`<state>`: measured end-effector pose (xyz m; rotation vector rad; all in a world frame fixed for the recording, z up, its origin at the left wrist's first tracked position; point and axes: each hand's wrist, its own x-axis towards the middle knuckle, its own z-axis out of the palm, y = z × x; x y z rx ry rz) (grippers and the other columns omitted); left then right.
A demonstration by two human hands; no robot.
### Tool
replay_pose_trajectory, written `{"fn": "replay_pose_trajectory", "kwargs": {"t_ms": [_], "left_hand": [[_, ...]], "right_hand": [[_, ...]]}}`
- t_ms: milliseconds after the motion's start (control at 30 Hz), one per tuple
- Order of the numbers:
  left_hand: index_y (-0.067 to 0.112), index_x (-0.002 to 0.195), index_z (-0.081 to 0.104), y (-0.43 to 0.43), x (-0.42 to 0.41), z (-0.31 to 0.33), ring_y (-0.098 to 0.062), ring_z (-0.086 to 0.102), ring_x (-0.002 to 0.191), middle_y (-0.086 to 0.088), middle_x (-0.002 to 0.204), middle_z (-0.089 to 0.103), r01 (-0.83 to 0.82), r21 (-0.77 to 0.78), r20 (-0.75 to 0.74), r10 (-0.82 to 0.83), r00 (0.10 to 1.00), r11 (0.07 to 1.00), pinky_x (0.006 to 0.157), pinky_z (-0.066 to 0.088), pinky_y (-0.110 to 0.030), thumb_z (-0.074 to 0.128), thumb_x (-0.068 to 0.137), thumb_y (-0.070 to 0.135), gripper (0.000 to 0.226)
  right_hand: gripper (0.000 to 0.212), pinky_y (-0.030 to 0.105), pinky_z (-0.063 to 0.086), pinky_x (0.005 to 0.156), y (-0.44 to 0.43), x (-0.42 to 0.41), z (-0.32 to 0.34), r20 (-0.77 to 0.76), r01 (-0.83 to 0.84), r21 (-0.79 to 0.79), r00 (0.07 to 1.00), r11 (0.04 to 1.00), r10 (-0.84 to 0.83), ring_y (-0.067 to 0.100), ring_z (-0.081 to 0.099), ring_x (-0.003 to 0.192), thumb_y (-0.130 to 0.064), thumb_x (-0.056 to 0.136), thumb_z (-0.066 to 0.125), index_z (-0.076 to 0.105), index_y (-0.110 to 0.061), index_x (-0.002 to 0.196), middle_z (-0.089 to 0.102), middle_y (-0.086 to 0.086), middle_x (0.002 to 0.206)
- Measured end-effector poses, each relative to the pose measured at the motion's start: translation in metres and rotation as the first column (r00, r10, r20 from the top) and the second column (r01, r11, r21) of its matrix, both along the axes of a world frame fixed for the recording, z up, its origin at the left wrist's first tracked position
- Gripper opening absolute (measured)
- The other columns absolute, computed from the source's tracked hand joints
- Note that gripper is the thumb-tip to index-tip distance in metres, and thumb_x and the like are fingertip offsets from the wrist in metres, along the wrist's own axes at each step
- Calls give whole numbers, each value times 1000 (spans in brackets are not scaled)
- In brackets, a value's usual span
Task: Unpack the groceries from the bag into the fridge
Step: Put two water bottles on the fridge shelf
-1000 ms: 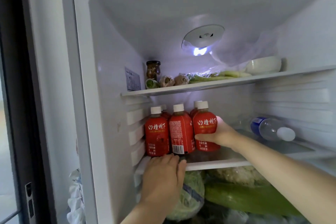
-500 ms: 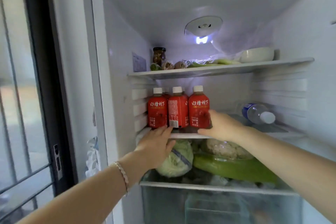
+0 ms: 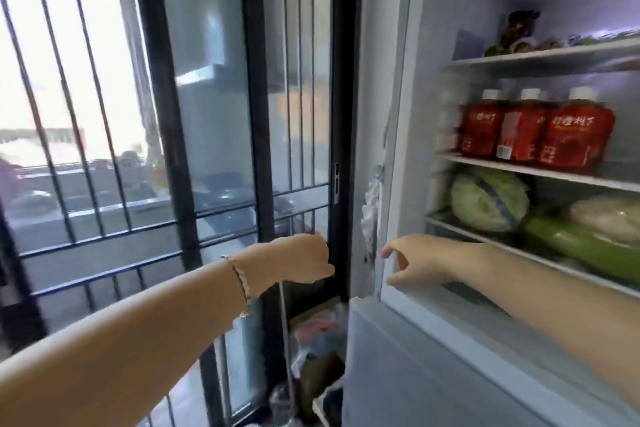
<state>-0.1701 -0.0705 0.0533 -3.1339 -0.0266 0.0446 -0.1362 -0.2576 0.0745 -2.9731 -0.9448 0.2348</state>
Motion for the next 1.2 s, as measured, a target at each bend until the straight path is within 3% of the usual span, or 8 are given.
{"fn": "replay_pose_trajectory", "kwargs": {"t_ms": [167,300,433,633,800,967,1100,1200], "left_hand": [[8,108,63,87,-126,-38,-26,59,106,-3,91,54,-288,-64,-69,284,956,955,82,44,-30,43,95,32,34],[9,111,62,146,-264,-89,-26,60,102,-9,113,63,-526,-54,-123,517,847,849,80,46,-31,41,96,34,36],[8,108,63,190,-428,-134,-29,60,99,-11,113,64,-744,-119,-169,725,667,657,72,42,-27,43,94,27,31],[17,103,62,217,-699,-172,-25,60,106,-3,116,63,-948,-138,-258,914,314,287,82,45,-30,45,91,35,28],[17,107,61,196,-900,-189,-27,58,109,-5,119,60,-986,-158,-307,952,7,-44,82,44,-29,43,92,33,28],[20,100,61,162,-1047,-197,-28,58,107,-5,116,62,-929,-183,-347,905,-245,-322,77,40,-29,43,92,34,24],[18,105,62,137,-1134,-207,-28,59,106,-5,117,62,-865,-169,-386,839,-383,-472,75,41,-27,43,93,34,28],[18,107,63,127,-1190,-213,-27,59,107,-5,118,62,-812,-153,-410,784,-466,-563,81,45,-29,43,94,34,29]], "right_hand": [[43,25,40,79,98,-75,-41,-86,-272,-44,960,961,267,18,53,111,-38,90,54,50,-20,128,55,-1,126],[38,28,46,85,184,-162,-71,-153,-511,-38,852,859,501,17,55,101,-38,90,56,54,-20,124,56,0,121],[37,28,47,84,274,-287,-101,-175,-715,-64,695,696,698,20,57,103,-36,90,55,56,-19,122,58,3,120],[38,25,42,84,380,-526,-151,-188,-918,-131,394,374,900,26,55,112,-34,90,54,56,-17,124,62,5,120],[37,21,37,73,435,-725,-176,-242,-986,-104,152,130,958,24,56,101,-35,89,52,57,-16,121,60,7,120],[39,28,41,94,457,-888,-186,-301,-982,-135,-86,-132,950,23,52,117,-30,93,50,57,-9,125,55,8,130],[34,25,41,67,469,-998,-199,-372,-933,-185,-223,-307,901,21,53,88,-27,93,45,63,0,101,56,12,99],[37,29,45,84,479,-1068,-207,-410,-900,-186,-293,-394,864,24,58,105,-27,94,46,60,-3,119,61,13,116]]}}
